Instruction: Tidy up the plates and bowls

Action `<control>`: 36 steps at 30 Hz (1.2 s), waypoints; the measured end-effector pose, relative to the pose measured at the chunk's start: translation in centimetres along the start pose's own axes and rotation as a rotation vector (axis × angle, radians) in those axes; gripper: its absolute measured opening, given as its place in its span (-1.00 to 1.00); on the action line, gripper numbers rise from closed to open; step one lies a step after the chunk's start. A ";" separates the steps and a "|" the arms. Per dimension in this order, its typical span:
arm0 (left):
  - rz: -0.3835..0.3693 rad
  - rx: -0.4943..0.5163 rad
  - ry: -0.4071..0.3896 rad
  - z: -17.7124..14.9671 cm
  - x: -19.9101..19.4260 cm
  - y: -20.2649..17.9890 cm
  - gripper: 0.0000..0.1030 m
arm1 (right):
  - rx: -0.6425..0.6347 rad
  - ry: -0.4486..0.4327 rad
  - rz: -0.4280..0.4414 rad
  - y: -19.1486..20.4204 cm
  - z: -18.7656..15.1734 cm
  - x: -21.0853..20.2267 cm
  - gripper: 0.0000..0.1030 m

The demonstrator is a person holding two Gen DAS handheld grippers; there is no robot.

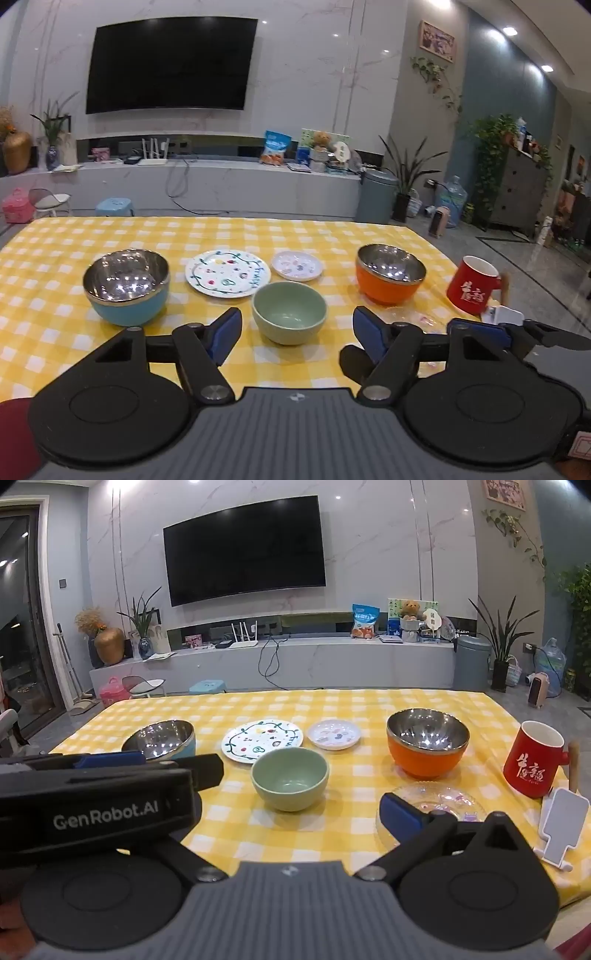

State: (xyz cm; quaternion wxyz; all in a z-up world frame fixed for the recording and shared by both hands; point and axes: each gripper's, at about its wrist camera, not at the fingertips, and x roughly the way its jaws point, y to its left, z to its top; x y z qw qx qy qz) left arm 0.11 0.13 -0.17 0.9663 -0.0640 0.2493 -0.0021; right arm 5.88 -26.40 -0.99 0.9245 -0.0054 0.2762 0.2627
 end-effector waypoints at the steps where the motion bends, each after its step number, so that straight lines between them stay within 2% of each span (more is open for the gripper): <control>1: -0.002 -0.004 0.005 -0.1 0.1 0.0 0.58 | -0.001 0.004 0.001 0.0 0.0 0.0 0.95; 2: 0.006 -0.007 -0.017 -0.1 -0.4 -0.2 0.58 | -0.003 0.006 0.001 0.0 0.0 0.1 0.94; 5: 0.012 -0.016 0.006 -0.1 0.0 -0.1 0.58 | -0.039 0.008 -0.004 0.8 -0.1 0.4 0.94; 14: 0.033 -0.011 0.015 -0.2 0.2 -0.2 0.61 | -0.018 0.008 -0.015 0.5 -0.4 0.4 0.94; 36: 0.020 0.003 0.056 -0.7 0.7 -0.5 0.63 | 0.011 0.046 -0.030 0.0 -0.8 0.7 0.93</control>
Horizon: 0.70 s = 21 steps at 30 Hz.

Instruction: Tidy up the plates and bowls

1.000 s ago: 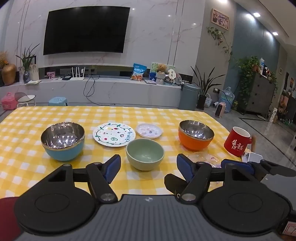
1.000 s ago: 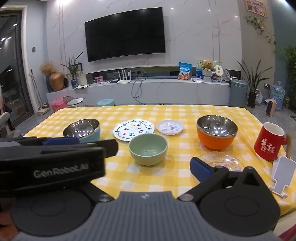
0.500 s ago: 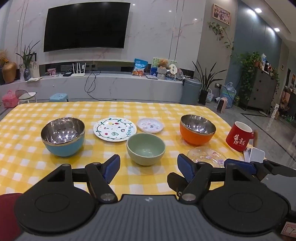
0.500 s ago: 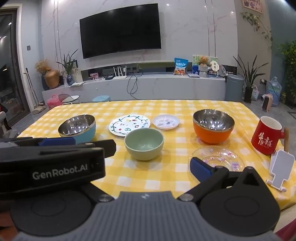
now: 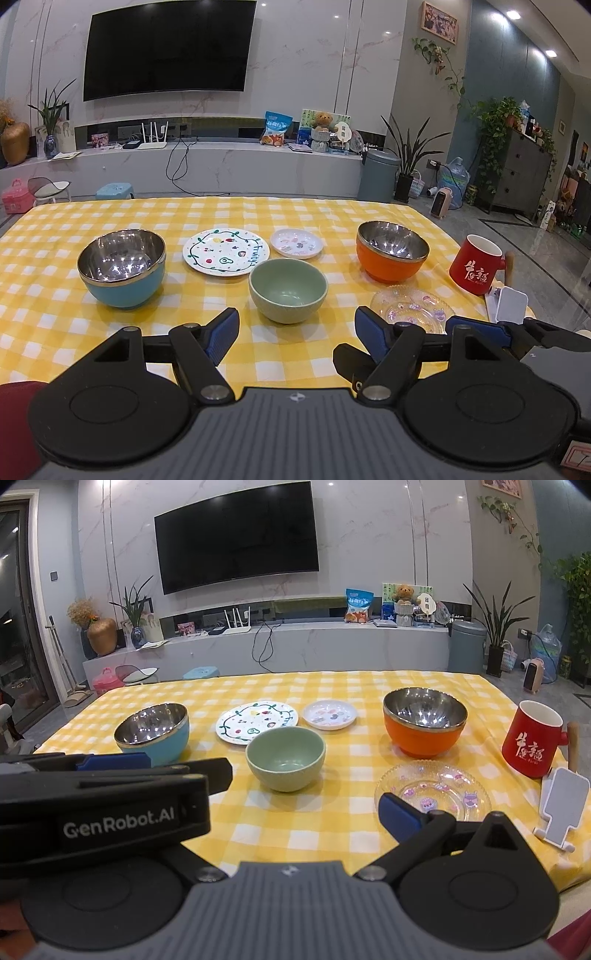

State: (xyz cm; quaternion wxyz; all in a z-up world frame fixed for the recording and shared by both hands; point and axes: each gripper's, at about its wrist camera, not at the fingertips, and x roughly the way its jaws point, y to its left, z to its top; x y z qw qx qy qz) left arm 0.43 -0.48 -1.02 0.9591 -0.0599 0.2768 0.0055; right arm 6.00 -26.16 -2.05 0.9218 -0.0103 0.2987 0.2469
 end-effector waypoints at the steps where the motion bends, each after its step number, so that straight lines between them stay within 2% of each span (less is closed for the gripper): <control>1: 0.000 0.000 0.000 0.0 0.0 0.0 0.63 | -0.001 0.001 0.001 0.0 0.0 0.0 0.93; 21: 0.005 0.001 0.009 -0.3 0.2 0.0 0.64 | 0.003 0.011 -0.002 -0.3 -0.2 0.3 0.92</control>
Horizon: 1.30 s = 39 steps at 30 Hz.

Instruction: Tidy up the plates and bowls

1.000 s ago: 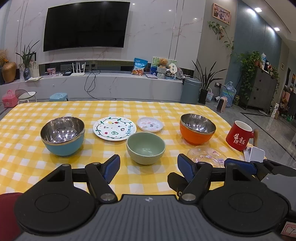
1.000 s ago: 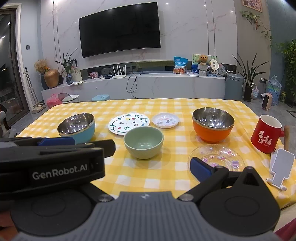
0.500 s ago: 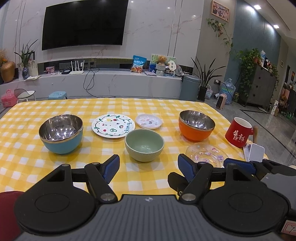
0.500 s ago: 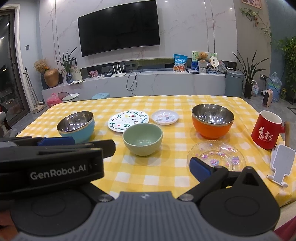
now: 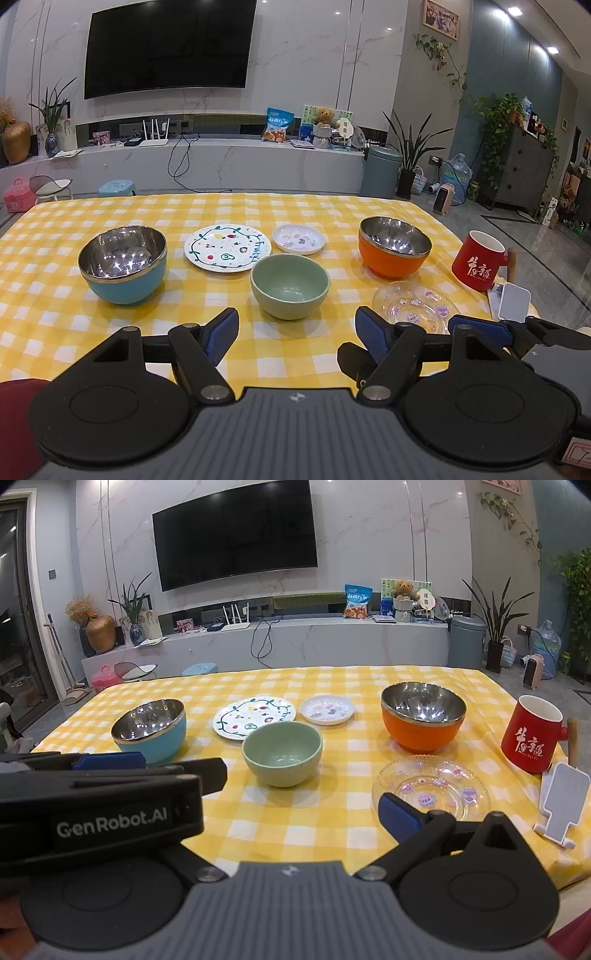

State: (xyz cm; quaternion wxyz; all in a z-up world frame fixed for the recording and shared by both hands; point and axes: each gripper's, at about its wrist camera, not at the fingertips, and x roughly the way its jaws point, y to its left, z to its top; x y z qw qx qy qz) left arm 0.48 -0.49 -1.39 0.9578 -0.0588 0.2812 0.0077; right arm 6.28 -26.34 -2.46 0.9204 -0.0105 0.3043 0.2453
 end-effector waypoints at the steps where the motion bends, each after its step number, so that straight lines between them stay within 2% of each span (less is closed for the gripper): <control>1: 0.001 0.000 0.001 0.0 0.0 0.0 0.64 | 0.001 0.000 0.000 0.0 0.0 0.0 0.92; 35: 0.009 -0.003 0.021 0.1 0.1 0.3 0.66 | 0.006 0.023 0.008 0.1 0.1 0.4 0.92; 39: 0.022 -0.030 0.013 0.4 0.1 0.7 0.66 | 0.006 0.042 0.001 -0.1 0.6 0.3 0.92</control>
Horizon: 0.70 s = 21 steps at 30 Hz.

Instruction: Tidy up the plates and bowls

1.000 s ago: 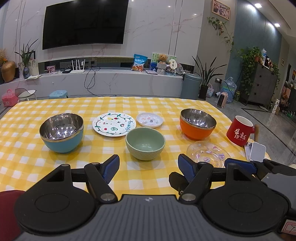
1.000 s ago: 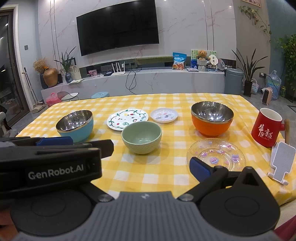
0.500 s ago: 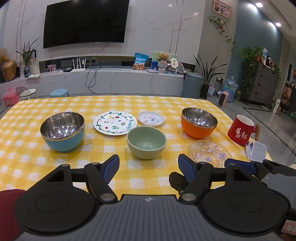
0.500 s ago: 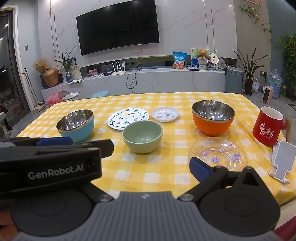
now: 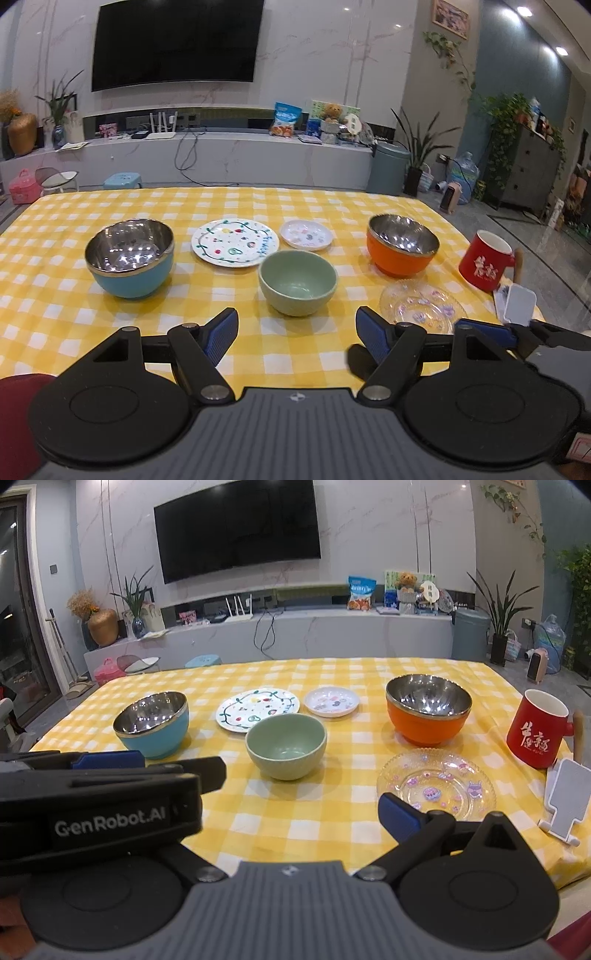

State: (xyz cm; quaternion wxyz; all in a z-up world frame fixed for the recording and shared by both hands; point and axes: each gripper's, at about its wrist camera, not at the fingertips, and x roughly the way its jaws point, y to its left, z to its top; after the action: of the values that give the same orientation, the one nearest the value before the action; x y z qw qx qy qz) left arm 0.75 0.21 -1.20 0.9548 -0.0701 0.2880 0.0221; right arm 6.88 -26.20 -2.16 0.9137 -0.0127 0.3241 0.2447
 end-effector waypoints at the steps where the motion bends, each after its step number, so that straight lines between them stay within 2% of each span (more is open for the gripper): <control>1: 0.006 -0.010 -0.004 0.1 -0.1 0.3 0.66 | -0.002 -0.005 -0.005 -0.1 0.2 -0.1 0.92; 6: 0.038 -0.092 -0.030 1.1 -0.8 2.3 0.66 | 0.009 -0.026 -0.014 -0.2 1.5 -0.7 0.92; 12: 0.091 -0.172 -0.083 3.4 -2.6 5.3 0.66 | 0.037 -0.055 0.047 0.8 4.0 -1.1 0.92; 15: 0.124 -0.198 -0.110 5.6 -3.5 6.6 0.66 | 0.032 -0.065 0.069 1.8 5.5 -0.9 0.92; 19: 0.222 -0.240 -0.152 8.9 -4.5 8.9 0.66 | 0.031 -0.074 0.107 2.8 7.9 0.0 0.92; 21: 0.236 -0.261 -0.160 10.5 -4.5 10.3 0.66 | 0.044 -0.068 0.137 3.1 9.4 0.7 0.92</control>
State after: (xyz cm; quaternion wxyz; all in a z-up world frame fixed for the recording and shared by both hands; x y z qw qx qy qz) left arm 1.86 11.91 8.69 0.9482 -0.1570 0.2122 0.1766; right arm 11.47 -21.44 5.23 0.9054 0.0378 0.2983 0.2996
